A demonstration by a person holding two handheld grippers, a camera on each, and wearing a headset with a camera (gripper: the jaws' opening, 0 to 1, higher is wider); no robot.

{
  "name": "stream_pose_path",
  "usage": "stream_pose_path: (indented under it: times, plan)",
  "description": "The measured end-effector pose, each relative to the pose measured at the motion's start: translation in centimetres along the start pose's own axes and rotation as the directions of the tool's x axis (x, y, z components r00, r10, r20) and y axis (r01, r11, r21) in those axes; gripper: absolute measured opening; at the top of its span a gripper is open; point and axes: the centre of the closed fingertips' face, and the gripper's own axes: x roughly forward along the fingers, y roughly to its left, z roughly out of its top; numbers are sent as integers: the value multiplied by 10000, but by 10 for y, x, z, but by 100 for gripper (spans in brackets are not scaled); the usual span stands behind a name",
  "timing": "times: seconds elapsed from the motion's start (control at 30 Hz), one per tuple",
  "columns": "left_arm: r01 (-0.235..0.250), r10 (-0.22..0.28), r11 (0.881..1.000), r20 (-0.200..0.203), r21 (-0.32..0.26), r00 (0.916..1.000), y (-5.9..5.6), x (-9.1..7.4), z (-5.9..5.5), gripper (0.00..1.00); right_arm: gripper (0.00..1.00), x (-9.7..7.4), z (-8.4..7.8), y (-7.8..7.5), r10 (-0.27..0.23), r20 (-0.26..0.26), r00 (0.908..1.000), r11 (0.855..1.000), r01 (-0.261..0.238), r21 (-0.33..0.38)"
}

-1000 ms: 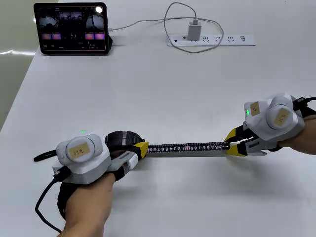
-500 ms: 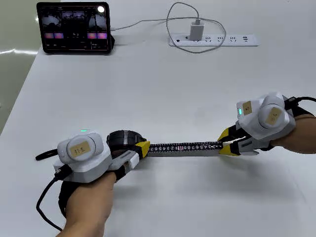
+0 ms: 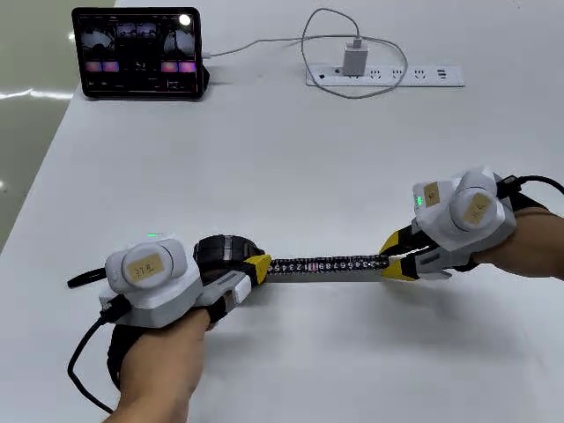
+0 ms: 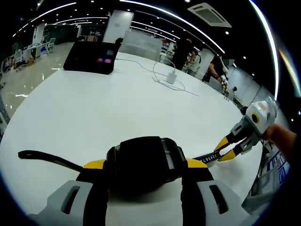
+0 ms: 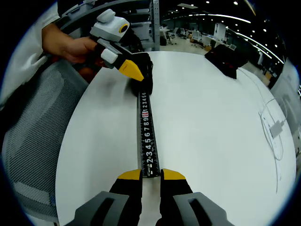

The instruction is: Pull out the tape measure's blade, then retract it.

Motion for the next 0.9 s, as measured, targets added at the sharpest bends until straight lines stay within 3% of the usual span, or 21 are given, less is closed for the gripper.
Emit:
stream_pose_path:
  times: [0.9]
  plan:
    - [96,-96,9997,-12,-206,10000,1,0,0,58,10,24,36,-2,157,677,9976,9998,-152,-85]
